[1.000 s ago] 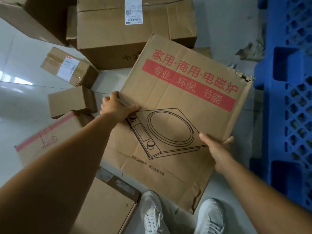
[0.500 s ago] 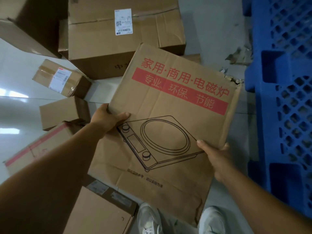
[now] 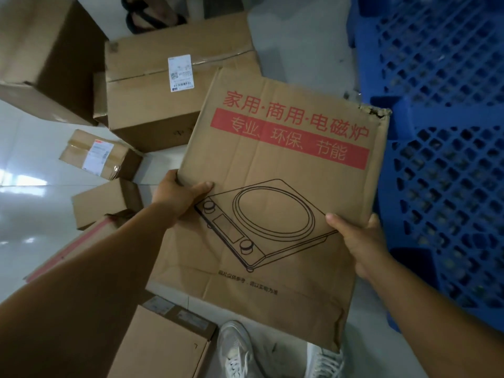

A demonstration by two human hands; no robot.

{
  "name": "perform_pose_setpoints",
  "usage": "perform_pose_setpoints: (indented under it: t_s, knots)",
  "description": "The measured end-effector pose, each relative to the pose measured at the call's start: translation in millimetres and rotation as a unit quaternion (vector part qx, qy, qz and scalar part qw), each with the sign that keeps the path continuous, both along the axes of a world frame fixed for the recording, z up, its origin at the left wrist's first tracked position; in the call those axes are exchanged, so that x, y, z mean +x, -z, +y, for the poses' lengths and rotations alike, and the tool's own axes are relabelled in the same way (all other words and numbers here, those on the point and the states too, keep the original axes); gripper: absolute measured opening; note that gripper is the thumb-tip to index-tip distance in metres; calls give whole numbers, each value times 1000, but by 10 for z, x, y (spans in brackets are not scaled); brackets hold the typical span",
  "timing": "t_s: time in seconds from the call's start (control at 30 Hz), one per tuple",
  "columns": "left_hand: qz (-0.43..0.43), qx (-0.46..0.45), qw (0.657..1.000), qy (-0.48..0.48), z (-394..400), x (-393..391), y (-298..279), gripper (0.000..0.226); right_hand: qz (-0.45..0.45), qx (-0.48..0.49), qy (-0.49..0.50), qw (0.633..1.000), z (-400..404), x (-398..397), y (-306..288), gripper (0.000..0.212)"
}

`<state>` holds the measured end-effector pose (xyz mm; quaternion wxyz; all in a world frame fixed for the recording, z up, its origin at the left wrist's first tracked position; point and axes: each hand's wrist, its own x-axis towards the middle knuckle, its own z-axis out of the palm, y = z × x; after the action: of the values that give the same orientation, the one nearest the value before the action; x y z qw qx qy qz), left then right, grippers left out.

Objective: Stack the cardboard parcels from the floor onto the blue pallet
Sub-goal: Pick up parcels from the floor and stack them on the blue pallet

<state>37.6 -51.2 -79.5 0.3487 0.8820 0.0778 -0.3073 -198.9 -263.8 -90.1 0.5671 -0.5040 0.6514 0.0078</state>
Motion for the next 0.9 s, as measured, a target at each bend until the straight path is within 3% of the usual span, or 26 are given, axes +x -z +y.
perform_pose_setpoints:
  t_s: [0.33, 0.43, 0.6, 0.9]
  knots:
    - [-13, -29, 999, 43, -932, -461, -764, 69, 3, -23, 42, 999, -776, -584, -893, 103]
    - [-14, -35, 998, 47, -1247, -654, -991, 65, -3, -29, 44, 999, -1056, -790, -1145, 93]
    - [-19, -50, 997, 59, -1730, -985, -1342, 69, -23, -28, 58, 998, -1540, -1127, -1546, 107]
    - [-32, -49, 995, 83, -2520, -1433, -1798, 70, -17, -43, 79, 996, -2233, -1609, -1938, 109]
